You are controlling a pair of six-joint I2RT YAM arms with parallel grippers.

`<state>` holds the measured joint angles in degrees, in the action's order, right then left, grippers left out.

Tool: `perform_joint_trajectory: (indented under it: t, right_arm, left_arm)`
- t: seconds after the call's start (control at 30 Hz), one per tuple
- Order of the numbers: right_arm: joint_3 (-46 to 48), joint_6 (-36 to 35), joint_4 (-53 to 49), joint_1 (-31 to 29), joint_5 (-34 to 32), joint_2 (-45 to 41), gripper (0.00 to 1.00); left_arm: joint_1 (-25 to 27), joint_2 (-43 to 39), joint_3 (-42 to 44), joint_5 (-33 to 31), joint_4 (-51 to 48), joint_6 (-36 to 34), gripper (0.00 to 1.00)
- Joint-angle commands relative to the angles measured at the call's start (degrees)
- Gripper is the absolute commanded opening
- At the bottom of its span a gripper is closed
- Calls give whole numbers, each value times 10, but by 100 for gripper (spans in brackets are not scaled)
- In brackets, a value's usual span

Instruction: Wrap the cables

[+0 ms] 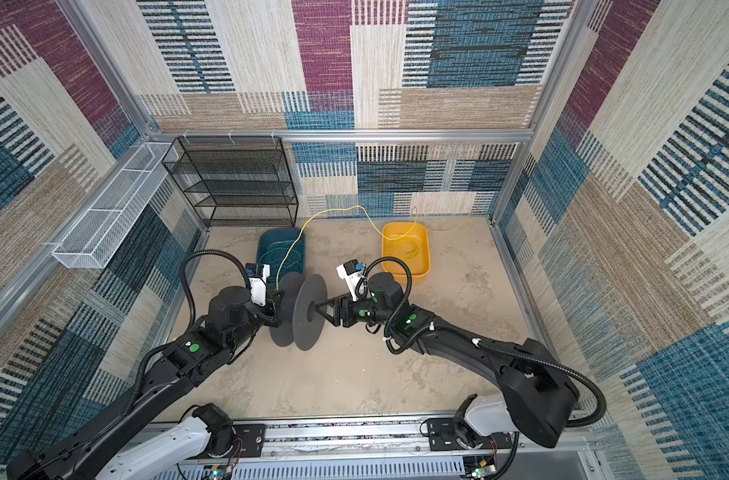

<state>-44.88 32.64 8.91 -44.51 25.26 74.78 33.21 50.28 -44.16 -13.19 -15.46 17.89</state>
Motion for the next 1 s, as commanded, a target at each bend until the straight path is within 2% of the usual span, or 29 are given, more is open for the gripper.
perform_joint_trajectory:
  t: [0.0, 0.1, 0.2, 0.23, 0.33, 0.47, 0.6, 0.67, 0.77, 0.87, 0.97]
  right_arm:
    - [12, -20, -116, 4, -75, -61, 61]
    - [14, -11, -181, 49, -148, -141, 60]
    - [5, -7, -208, 145, -164, -196, 59]
    - [0, -4, -211, 174, -178, -204, 60]
    - [-9, 25, -172, 250, -208, -203, 74]
    - [-7, 89, -65, 320, -205, -134, 82]
    - [2, 174, 95, 389, -133, -43, 86]
    - [5, 227, 198, 418, -77, 18, 88]
    - [-19, 307, 297, 448, -6, 116, 89]
    - [-55, 333, 324, 458, 1, 176, 89]
    - [-100, 294, 252, 472, -47, 201, 90]
  left_arm:
    - [-8, -2, -20, -23, -21, 22, 0]
    - [-14, -9, -19, -21, -26, 21, 0]
    - [-17, -19, -14, -9, -23, 25, 0]
    - [-17, -21, -14, -6, -24, 24, 0]
    - [-18, -30, -9, 1, -27, 22, 0]
    - [-18, -43, -3, 8, -36, 23, 0]
    - [-18, -54, 1, 23, -39, 23, 0]
    - [-18, -58, 1, 31, -42, 23, 0]
    - [-19, -65, 2, 34, -50, 23, 0]
    - [-18, -77, 4, 32, -61, 24, 0]
    - [-18, -92, 7, 33, -68, 22, 0]
